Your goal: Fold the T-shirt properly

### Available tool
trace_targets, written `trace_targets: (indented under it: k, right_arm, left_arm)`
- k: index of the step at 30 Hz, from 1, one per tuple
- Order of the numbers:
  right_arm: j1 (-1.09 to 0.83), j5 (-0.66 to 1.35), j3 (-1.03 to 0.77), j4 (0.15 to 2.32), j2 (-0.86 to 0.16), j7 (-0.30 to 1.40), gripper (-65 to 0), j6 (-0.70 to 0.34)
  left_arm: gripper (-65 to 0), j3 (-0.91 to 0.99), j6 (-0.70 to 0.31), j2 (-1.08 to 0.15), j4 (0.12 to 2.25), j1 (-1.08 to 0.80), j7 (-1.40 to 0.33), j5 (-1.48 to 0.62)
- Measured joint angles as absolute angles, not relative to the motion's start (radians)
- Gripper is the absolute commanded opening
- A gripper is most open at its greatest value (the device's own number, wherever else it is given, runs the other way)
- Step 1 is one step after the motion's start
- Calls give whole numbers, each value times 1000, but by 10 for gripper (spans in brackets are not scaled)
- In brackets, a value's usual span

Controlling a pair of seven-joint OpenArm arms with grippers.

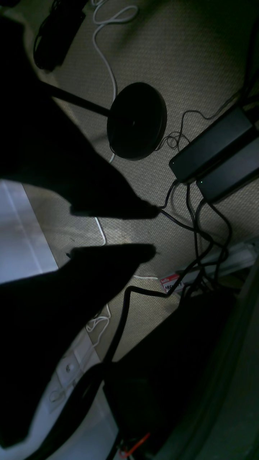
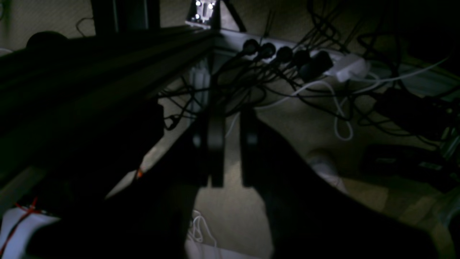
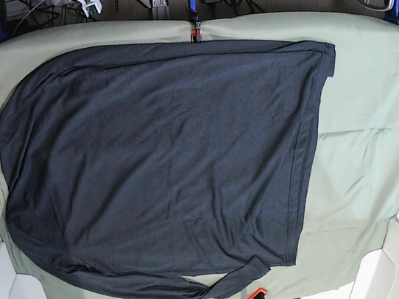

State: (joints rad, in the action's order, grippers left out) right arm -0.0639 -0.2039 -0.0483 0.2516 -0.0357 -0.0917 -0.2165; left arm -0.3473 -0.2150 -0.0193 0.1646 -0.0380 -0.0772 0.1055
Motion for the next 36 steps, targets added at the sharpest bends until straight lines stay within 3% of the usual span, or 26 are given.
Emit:
trace_targets:
  k: [14, 20, 28, 36]
  right_arm:
    - [-170, -204, -48, 402, -36, -94, -585, -218]
    - [-240, -209, -48, 508, -36, -92, -585, -277]
    - [-393, -133, -48, 738, -51, -86, -585, -403]
    - [-640, 43, -48, 1130, -129, -75, -585, -486]
  left_arm:
    - [-497, -348, -224, -31, 218, -90, -77, 105]
    - [-497, -334, -323, -97, 419, -237, -84, 33]
    - [-497, -194, -360, -138, 766, -452, -82, 20]
    - [-497, -4, -665, -193, 1129, -655, -89, -111]
